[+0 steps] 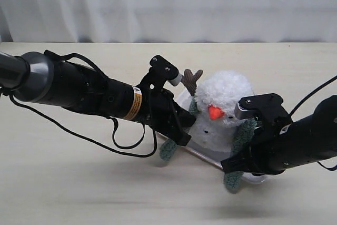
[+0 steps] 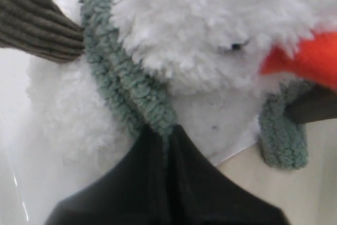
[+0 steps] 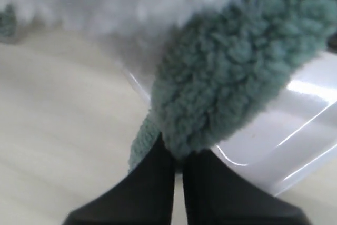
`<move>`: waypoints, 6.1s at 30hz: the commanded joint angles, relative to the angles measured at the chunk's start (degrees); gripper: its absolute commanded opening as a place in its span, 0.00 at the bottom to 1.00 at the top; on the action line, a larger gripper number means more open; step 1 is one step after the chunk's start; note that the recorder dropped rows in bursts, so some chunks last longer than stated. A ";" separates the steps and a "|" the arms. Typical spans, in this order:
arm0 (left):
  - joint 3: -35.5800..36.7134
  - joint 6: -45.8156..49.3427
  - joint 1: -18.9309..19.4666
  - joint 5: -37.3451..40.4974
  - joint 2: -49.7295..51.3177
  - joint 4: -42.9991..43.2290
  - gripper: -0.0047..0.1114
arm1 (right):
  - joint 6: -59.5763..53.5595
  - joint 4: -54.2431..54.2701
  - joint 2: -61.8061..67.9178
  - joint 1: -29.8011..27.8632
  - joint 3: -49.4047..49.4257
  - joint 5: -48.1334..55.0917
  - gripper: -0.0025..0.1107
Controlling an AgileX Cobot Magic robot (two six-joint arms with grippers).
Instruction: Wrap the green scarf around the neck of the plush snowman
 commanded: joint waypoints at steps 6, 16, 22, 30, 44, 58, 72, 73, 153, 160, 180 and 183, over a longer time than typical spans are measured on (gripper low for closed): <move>-0.06 0.20 -0.29 -2.35 0.07 -3.04 0.04 | -13.29 11.70 -2.63 0.02 0.39 9.06 0.06; -0.06 -1.80 -0.29 -2.91 0.07 -3.06 0.04 | -16.03 13.54 -2.63 0.02 1.24 11.33 0.06; -0.06 -2.04 -0.29 -1.32 0.07 -2.94 0.04 | -16.24 13.43 -2.63 0.02 1.24 5.69 0.06; -0.06 -3.07 -0.29 0.25 0.07 -2.70 0.04 | -16.24 13.61 -2.63 0.02 1.24 -1.12 0.06; -0.06 -3.07 -0.29 -1.79 0.07 -3.69 0.04 | -17.09 14.68 -2.63 0.02 0.64 5.73 0.06; -0.06 -6.26 -0.29 -8.64 0.07 -1.99 0.04 | -39.17 38.12 -2.63 0.02 0.64 6.55 0.06; -0.06 -8.85 -0.29 -9.64 0.07 4.50 0.15 | -39.17 40.05 -2.88 0.02 0.64 7.38 0.47; -0.06 -8.85 -0.29 -9.50 0.07 4.50 0.21 | -39.17 39.90 -3.12 0.02 0.64 7.38 0.48; 14.75 -27.05 -0.29 6.70 -51.41 18.08 0.04 | -9.09 -1.94 -68.01 0.02 -0.13 8.62 0.06; 16.66 -27.48 -0.29 6.26 -58.60 18.08 0.04 | -8.98 -1.94 -78.05 0.02 2.96 4.90 0.06; 16.76 -27.28 -0.29 -1.28 -63.93 18.08 0.04 | -9.08 -2.06 -89.08 0.02 6.32 7.65 0.06; 16.76 -27.28 -0.29 -1.28 -63.93 18.08 0.04 | -9.08 -1.62 -89.08 0.02 6.32 7.63 0.06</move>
